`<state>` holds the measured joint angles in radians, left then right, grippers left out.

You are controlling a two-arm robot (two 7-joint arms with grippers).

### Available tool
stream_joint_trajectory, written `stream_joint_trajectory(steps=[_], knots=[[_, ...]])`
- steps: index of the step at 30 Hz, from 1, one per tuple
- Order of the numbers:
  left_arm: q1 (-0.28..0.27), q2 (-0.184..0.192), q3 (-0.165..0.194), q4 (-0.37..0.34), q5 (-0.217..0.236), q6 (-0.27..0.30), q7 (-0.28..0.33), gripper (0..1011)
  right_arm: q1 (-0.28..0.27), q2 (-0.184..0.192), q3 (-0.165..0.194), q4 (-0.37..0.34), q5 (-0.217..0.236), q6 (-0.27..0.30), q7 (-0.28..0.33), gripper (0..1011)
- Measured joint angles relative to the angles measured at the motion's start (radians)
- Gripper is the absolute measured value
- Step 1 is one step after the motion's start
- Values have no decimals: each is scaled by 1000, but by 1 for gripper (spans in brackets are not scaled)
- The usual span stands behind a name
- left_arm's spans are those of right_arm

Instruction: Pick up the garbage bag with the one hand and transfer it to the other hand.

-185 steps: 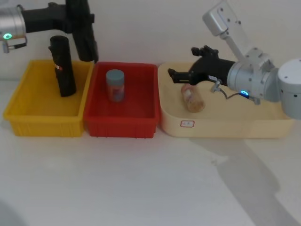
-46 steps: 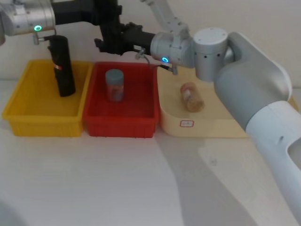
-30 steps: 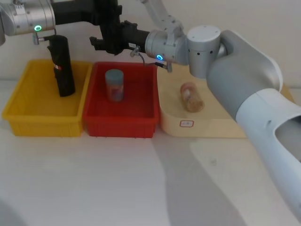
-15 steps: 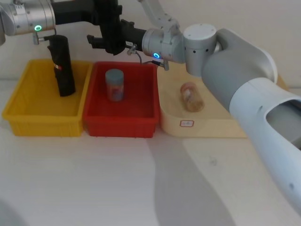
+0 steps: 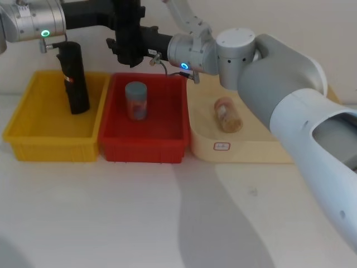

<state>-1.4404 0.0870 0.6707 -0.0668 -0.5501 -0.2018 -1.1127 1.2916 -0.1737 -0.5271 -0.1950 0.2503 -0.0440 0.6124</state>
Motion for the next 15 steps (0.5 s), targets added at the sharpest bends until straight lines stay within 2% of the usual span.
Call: stream_joint_trajectory(steps=[1, 15], knots=[[0, 0, 0, 0, 0, 0, 0, 396, 1, -1, 0, 2, 0, 0, 0, 568], [0, 0, 0, 0, 0, 0, 0, 396, 8, -6, 2, 17, 0, -8, 2, 568]])
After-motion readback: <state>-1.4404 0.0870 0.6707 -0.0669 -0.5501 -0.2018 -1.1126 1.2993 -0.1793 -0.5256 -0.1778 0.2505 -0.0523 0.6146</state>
